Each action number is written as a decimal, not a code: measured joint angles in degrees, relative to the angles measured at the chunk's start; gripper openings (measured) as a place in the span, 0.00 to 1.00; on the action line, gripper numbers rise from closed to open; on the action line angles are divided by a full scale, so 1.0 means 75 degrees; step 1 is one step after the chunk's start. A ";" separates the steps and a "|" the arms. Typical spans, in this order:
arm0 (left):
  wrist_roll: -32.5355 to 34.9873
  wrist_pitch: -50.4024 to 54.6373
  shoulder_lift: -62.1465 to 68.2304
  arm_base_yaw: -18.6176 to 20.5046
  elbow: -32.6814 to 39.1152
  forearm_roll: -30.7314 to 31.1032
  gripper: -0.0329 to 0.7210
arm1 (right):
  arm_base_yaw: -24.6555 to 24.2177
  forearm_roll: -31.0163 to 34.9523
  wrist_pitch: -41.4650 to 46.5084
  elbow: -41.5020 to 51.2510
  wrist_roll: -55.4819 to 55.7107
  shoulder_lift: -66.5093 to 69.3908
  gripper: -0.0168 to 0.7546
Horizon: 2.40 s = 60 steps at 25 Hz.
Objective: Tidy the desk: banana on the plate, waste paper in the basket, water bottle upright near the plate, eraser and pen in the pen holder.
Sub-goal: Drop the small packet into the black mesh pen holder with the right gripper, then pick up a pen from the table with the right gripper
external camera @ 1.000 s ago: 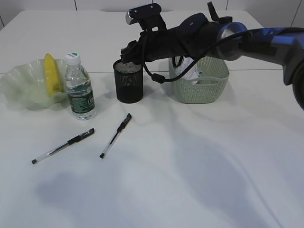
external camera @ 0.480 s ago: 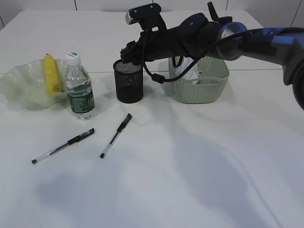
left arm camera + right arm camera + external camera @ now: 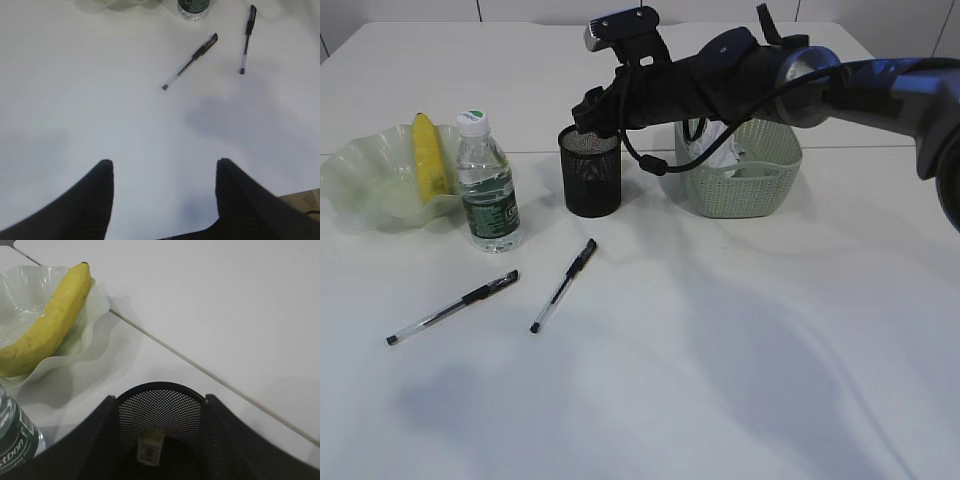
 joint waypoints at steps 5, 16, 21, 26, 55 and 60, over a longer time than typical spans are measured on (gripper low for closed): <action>0.0000 0.0000 0.0000 0.0000 0.0000 0.0000 0.65 | 0.0000 0.0000 0.0000 0.0000 0.0000 0.0000 0.53; 0.0000 0.0000 0.0000 0.0000 0.0000 0.0000 0.65 | -0.0074 -0.2420 0.1326 0.0000 0.2640 -0.0751 0.54; 0.0000 0.0000 0.0000 0.0000 0.0000 0.0000 0.65 | -0.0074 -0.4742 0.2871 0.0000 0.5361 -0.1122 0.54; 0.0000 -0.0014 0.0000 0.0000 0.0000 0.0000 0.65 | -0.0074 -0.5481 0.4138 0.0000 0.6817 -0.1663 0.54; 0.0000 -0.0220 0.0000 0.0000 0.0000 0.0000 0.65 | 0.1680 -0.7323 0.5876 -0.0018 1.3992 -0.1605 0.49; 0.0000 -0.0220 0.0000 0.0000 0.0000 0.0000 0.65 | 0.1725 -0.6927 0.5609 -0.0130 1.4324 -0.1077 0.49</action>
